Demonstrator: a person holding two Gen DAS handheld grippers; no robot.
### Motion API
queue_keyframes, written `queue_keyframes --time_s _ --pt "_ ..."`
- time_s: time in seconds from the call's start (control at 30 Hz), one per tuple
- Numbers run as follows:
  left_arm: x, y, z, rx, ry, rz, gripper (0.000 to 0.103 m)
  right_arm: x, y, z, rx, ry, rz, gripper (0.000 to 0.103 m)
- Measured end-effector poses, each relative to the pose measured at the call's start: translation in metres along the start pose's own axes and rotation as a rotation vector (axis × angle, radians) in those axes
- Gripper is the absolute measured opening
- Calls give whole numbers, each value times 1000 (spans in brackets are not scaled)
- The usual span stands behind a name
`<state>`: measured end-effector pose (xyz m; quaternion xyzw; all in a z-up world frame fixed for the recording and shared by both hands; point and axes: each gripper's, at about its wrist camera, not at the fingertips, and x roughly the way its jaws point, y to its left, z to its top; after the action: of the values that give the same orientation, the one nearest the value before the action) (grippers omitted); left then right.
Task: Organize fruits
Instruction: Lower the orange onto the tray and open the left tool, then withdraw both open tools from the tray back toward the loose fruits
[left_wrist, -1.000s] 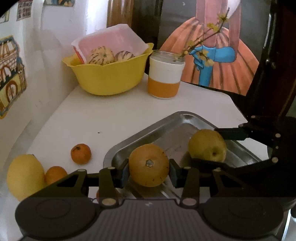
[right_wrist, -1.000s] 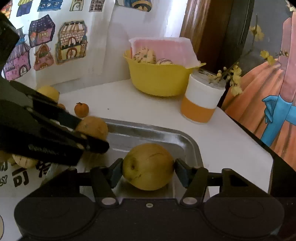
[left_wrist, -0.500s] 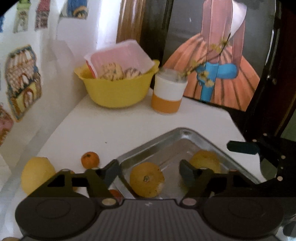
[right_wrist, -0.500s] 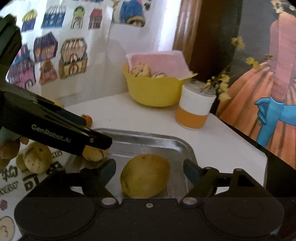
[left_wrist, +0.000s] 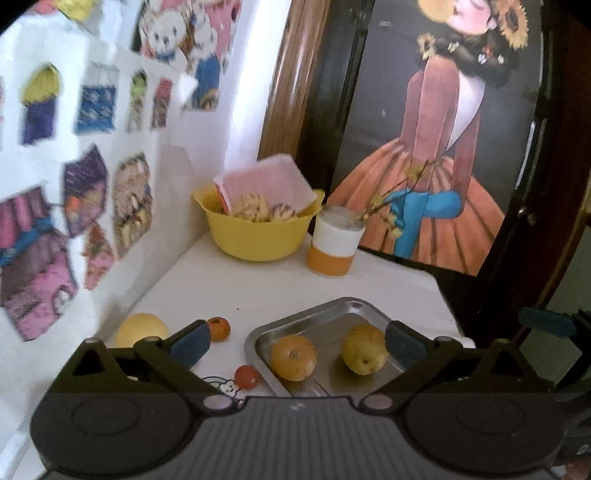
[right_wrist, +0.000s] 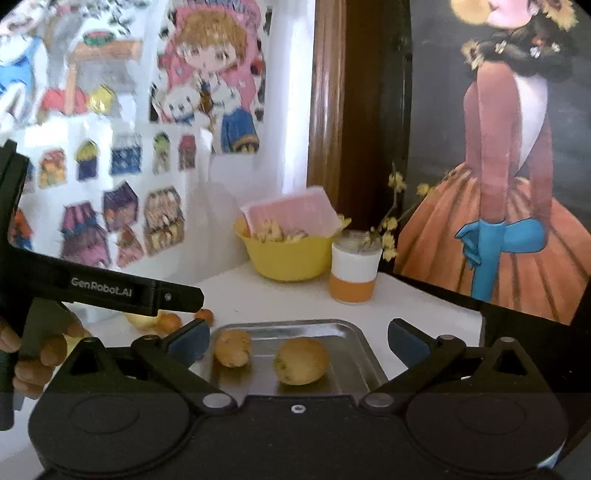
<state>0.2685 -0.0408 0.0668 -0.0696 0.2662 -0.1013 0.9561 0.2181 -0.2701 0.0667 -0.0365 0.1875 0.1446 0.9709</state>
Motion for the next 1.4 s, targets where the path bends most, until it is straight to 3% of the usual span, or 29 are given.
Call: queue_keyframes --time_s 0.4,0.67,1.13,1.4 --pt "-94 2 -38 7 -88 -25 102 -92 41 -32 7 -43 -95 102" --pt "-132 7 -77 -7 -52 -38 102 -120 72 -59 -19 4 -115 102" --pt "-148 40 -136 3 88 73 102 -104 109 -110 32 217 -28 102" --pt "-142 63 -148 -39 139 125 102 -82 118 -119 55 293 23 102"
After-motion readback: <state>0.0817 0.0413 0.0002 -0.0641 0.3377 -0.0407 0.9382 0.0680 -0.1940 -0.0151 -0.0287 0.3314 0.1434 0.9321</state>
